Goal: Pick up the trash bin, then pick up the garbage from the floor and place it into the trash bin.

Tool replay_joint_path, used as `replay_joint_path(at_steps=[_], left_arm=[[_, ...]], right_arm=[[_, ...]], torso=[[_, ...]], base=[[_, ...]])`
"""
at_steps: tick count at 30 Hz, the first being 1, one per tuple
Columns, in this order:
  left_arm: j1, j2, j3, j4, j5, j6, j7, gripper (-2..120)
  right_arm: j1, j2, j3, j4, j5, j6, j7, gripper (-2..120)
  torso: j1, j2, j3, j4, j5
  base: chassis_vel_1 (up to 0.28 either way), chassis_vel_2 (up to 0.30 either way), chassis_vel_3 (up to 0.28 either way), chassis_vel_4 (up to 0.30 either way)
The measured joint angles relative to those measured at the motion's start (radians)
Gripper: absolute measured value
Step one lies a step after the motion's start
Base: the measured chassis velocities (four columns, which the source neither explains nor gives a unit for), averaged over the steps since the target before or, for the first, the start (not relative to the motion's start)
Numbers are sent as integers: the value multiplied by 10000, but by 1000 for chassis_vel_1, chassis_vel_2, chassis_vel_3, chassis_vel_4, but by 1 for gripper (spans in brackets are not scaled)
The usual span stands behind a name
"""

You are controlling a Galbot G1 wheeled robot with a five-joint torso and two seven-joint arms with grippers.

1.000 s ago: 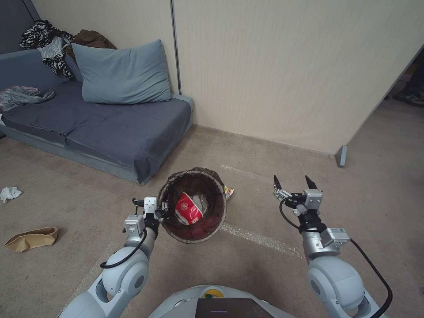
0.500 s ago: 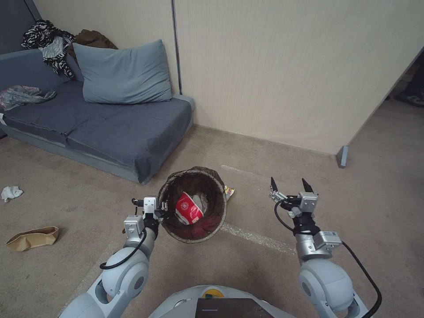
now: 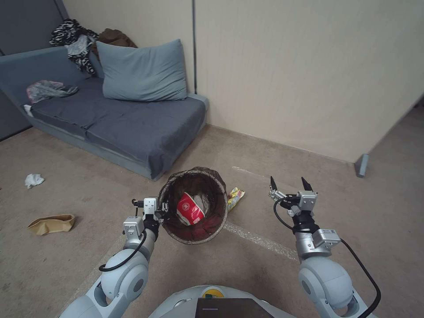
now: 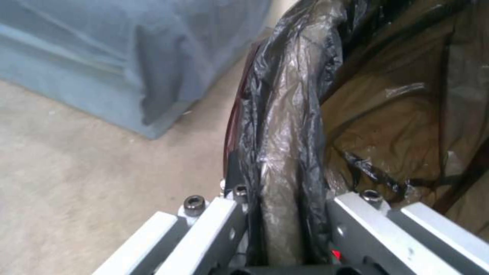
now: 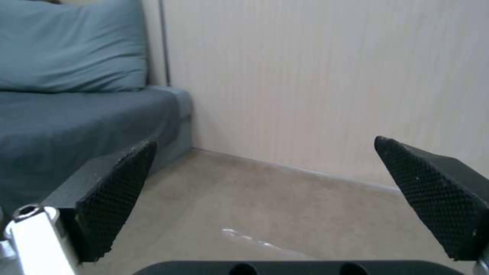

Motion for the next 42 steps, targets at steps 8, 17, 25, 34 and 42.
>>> replay_joint_path(at_steps=[8, 17, 25, 34, 42], left_arm=[[71, -17, -69, -38, 15, -7, 8, 2], [96, -39, -99, -52, 31, -12, 9, 2], [118, -78, -121, -62, 67, -20, 8, 2], [158, -151, -134, -52, 344, -38, 38, 2], [208, -154, -119, -106, 386, -37, 65, 2]], right_arm=[[73, -31, -94, -2, 0, -35, 20, 100], [102, -76, -132, -15, 0, -40, 26, 100], [161, -121, -157, -30, 0, -43, 57, 100], [205, -104, -186, -83, -10, -32, 224, 100], [537, -304, -243, -380, 400, -377, 668, 100]], torso=[[0, 0, 0, 1, 0], [1, 0, 0, 1, 0], [1, 0, 0, 0, -1], [1, 0, 0, 3, 0], [1, 0, 0, -2, 0]], base=[[87, 92, 96, 93], [91, 85, 72, 76], [38, 43, 40, 33], [0, 0, 0, 0], [0, 0, 0, 0]])
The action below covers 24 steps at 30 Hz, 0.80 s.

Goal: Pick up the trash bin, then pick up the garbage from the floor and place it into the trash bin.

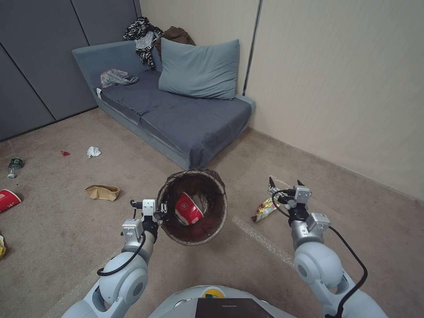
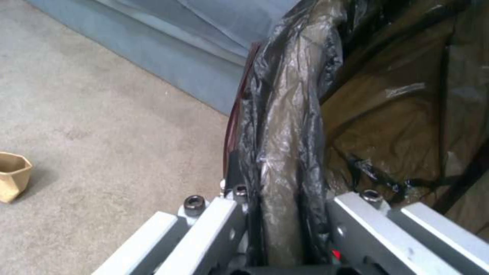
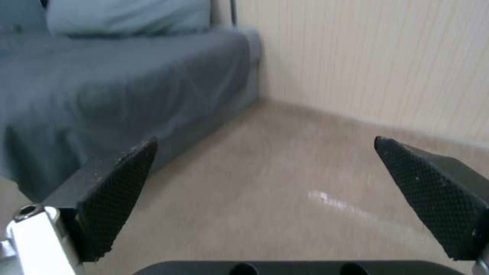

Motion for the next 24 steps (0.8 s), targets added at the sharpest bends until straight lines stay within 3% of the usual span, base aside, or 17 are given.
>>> replay_joint_path(at_steps=[5, 12, 24], left_arm=[[67, 4, 4, -34, 46, 1, 56, 2], [105, -10, 20, -53, 79, 0, 99, 2], [142, 20, 53, -22, 106, -12, 155, 2]], right_arm=[[891, -597, -354, -560, 1790, -1273, 706, 100], [1890, -1018, -856, -2423, 2611, -1533, 678, 100], [3219, -234, -1637, -4670, 3145, -1807, 715, 100]], torso=[[0, 0, 0, 4, 0], [0, 0, 0, 0, 1], [0, 0, 1, 2, 0]], base=[[0, 0, 0, 0], [0, 0, 0, 0], [0, 0, 0, 0]])
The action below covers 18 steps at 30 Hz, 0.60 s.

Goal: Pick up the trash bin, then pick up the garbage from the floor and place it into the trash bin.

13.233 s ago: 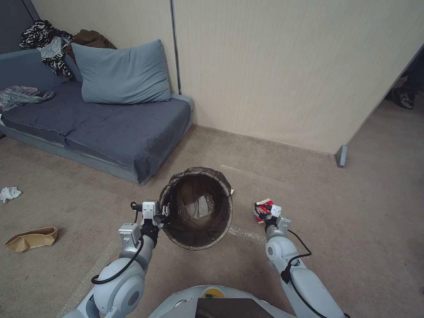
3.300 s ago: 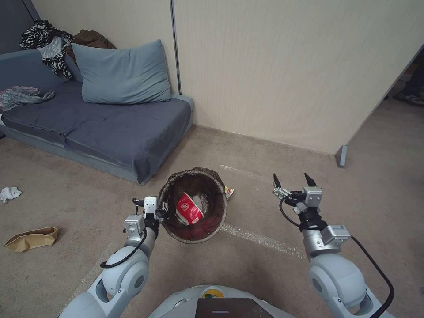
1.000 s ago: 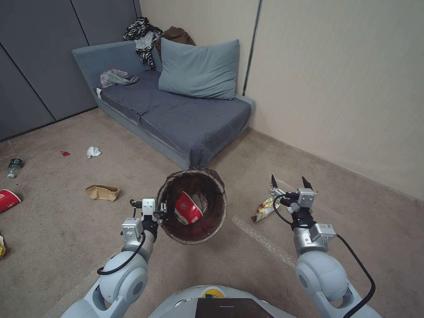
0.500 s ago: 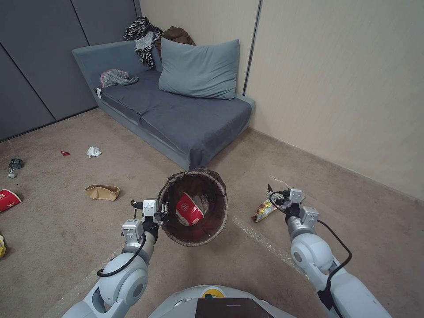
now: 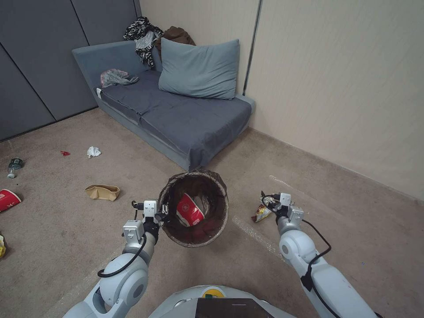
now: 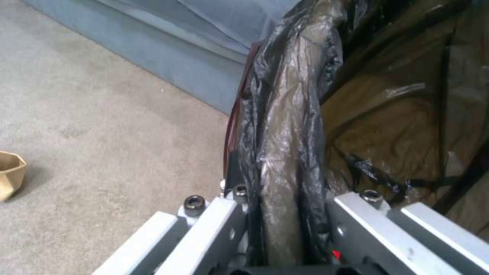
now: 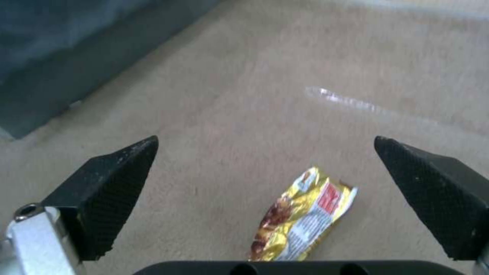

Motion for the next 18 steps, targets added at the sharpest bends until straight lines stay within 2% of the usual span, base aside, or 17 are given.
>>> replay_joint_path(at_steps=[13, 18], left_arm=[[-6, 55, 21, -5, 3, -17, 28, 2], [-29, 52, 27, 10, 0, -26, 36, 2]], right_arm=[[1149, 1208, -327, -1920, 545, -306, 264, 100], [1451, 1457, -419, -2300, 571, -384, 400, 100]], torso=[[0, 0, 0, 0, -1], [0, 0, 0, 0, -2]], base=[[0, 0, 0, 0], [0, 0, 0, 0]])
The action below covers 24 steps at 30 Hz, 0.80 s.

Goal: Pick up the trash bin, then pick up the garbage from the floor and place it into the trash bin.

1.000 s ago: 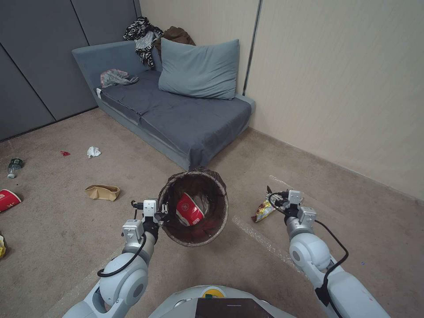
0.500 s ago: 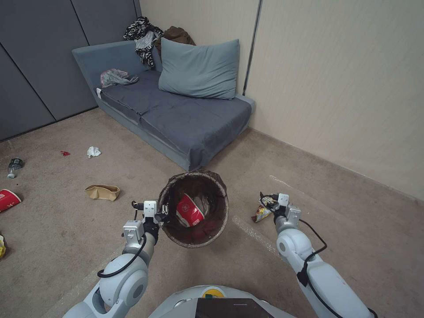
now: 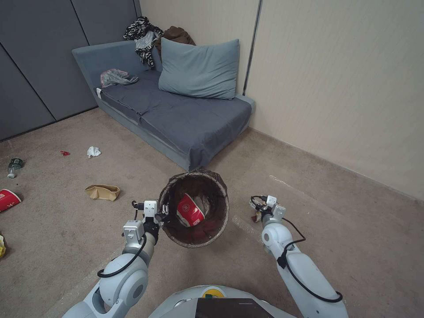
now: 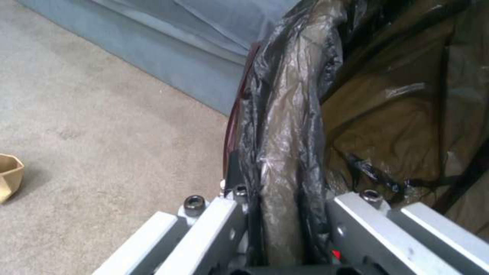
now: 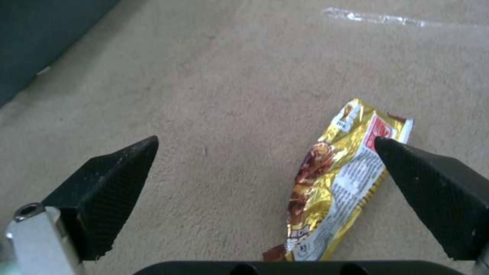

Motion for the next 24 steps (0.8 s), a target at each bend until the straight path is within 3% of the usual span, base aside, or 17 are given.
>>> replay_joint_path(at_steps=[24], left_arm=[[-186, 31, 67, 93, -104, -39, 56, 2]], right_arm=[[868, 307, 117, -1497, 164, -583, 891, 98]], torso=[[0, 0, -1, -1, 2]], base=[[0, 0, 0, 0]])
